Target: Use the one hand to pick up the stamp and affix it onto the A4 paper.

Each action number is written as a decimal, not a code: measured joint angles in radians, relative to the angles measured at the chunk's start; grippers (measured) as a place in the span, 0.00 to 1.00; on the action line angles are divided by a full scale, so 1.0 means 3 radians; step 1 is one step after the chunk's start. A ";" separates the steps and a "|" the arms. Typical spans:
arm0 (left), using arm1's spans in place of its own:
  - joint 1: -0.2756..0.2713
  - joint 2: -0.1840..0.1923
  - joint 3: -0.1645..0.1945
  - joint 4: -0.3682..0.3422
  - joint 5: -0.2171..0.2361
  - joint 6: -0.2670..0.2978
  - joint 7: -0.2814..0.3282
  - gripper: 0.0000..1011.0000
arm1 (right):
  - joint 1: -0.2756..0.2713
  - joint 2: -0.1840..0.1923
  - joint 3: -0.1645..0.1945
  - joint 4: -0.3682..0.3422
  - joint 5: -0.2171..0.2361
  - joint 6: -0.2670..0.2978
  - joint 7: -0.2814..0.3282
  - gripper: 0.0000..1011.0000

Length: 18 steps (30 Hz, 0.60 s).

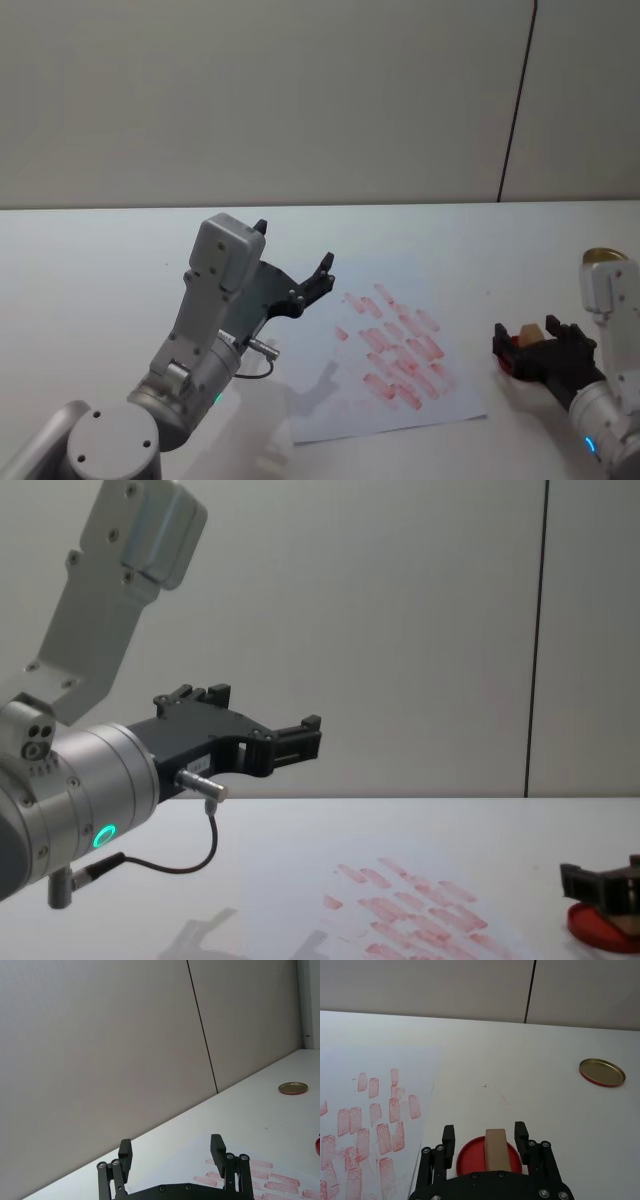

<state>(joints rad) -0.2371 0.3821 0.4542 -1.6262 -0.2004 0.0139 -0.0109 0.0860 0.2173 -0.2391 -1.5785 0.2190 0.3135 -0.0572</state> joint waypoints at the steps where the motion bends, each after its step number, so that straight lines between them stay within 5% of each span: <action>1: 0.0000 0.0000 0.0000 0.0000 0.0000 0.0000 0.0000 0.98 | 0.0000 -0.0001 0.0001 0.0001 -0.0003 0.0006 -0.0001 0.75; 18: 0.0000 0.0000 0.0000 0.0000 0.0000 0.0000 0.0000 0.98 | -0.0011 -0.0005 0.0036 0.0001 -0.0051 0.0118 -0.0083 0.22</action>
<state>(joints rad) -0.2371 0.3821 0.4542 -1.6262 -0.2004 0.0139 -0.0109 0.0828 0.2157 -0.2283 -1.5781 0.2036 0.3488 -0.0819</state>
